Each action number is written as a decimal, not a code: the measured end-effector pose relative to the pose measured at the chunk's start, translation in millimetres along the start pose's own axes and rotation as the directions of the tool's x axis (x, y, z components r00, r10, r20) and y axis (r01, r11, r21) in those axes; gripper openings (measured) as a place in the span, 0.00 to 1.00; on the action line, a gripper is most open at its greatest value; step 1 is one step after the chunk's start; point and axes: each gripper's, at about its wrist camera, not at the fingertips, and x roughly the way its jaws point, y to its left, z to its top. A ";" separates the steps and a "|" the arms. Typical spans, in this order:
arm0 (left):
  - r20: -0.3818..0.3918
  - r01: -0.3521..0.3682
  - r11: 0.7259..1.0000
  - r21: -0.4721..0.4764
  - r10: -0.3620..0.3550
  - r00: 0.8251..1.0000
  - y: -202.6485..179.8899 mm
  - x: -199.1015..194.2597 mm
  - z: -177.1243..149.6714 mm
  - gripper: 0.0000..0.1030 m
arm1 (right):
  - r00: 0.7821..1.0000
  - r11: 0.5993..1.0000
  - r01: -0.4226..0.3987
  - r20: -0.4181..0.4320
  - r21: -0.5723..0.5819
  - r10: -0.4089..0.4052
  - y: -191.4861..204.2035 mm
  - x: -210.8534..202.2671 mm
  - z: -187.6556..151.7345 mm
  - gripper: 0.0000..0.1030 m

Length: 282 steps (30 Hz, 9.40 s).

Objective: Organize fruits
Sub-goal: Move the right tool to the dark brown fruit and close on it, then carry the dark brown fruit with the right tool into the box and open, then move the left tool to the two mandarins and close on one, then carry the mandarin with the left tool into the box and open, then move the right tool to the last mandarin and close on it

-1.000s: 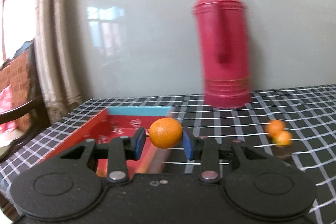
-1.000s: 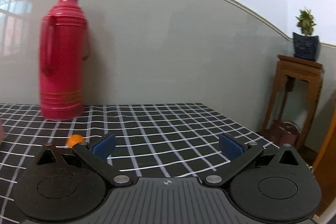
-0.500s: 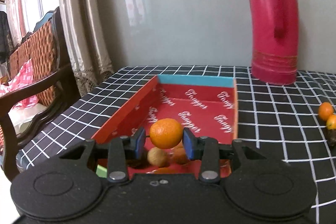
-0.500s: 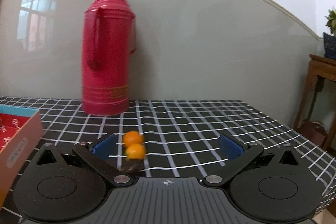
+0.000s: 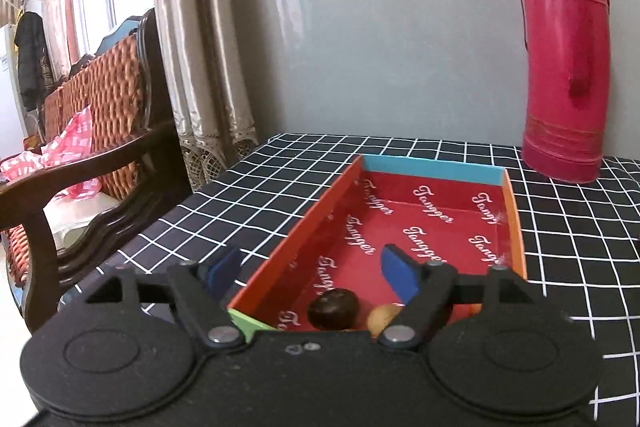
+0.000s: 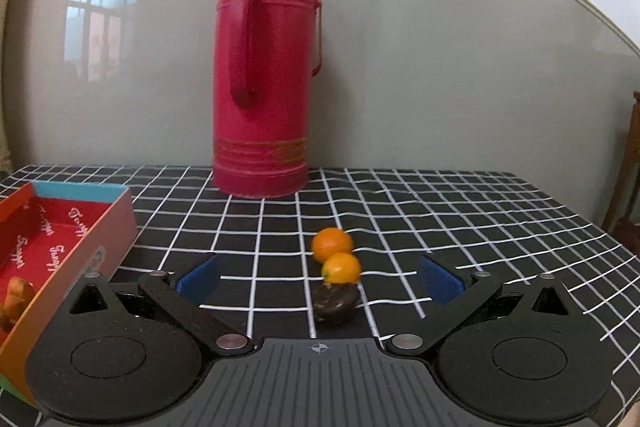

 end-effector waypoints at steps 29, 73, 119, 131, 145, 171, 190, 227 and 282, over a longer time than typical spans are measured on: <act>-0.055 -0.098 0.992 -0.080 0.094 0.994 55.9 17.2 5.1 0.91 | 0.978 0.994 0.078 -0.197 0.075 -0.062 -25.8 73.8 -7.9 0.66; -0.136 -0.167 0.975 -0.145 0.148 0.980 88.3 30.7 4.2 0.92 | 0.808 0.803 -0.587 -0.008 -0.103 0.589 71.4 -8.9 4.4 0.37; 0.032 0.329 0.920 0.214 -0.343 0.939 -164.2 -41.9 -23.5 0.92 | 0.810 0.820 0.567 0.133 0.077 -0.572 -140.4 -26.2 1.5 1.00; 0.008 0.396 0.879 0.264 -0.413 0.911 -239.6 -38.1 -21.6 0.88 | 0.772 0.781 0.617 0.120 0.096 -0.625 -179.9 -28.9 1.8 1.00; -0.085 0.451 0.862 0.232 -0.443 0.892 -265.7 -13.9 -22.6 0.73 | 0.810 0.817 0.569 0.103 0.093 -0.577 -173.1 -20.1 5.2 1.00; -0.079 0.516 0.792 0.325 -0.521 0.850 -280.6 -34.8 -37.6 0.22 | 0.850 0.843 0.520 0.013 0.135 -0.527 -186.7 -12.4 1.6 1.00; -0.117 0.513 0.820 0.254 -0.501 0.858 -279.8 -18.1 -30.6 0.21 | 0.866 0.862 0.497 -0.008 0.102 -0.499 -185.7 -1.6 -1.5 1.00; 0.071 0.107 0.990 0.095 -0.114 0.991 -80.2 -3.5 12.3 0.21 | 0.988 0.990 0.140 0.063 0.023 -0.141 -56.3 -6.3 13.3 1.00; -0.015 -0.107 0.994 -0.037 0.106 0.994 35.3 33.3 25.3 0.86 | 0.993 0.999 0.000 -0.119 0.038 0.005 -46.6 98.4 16.4 1.00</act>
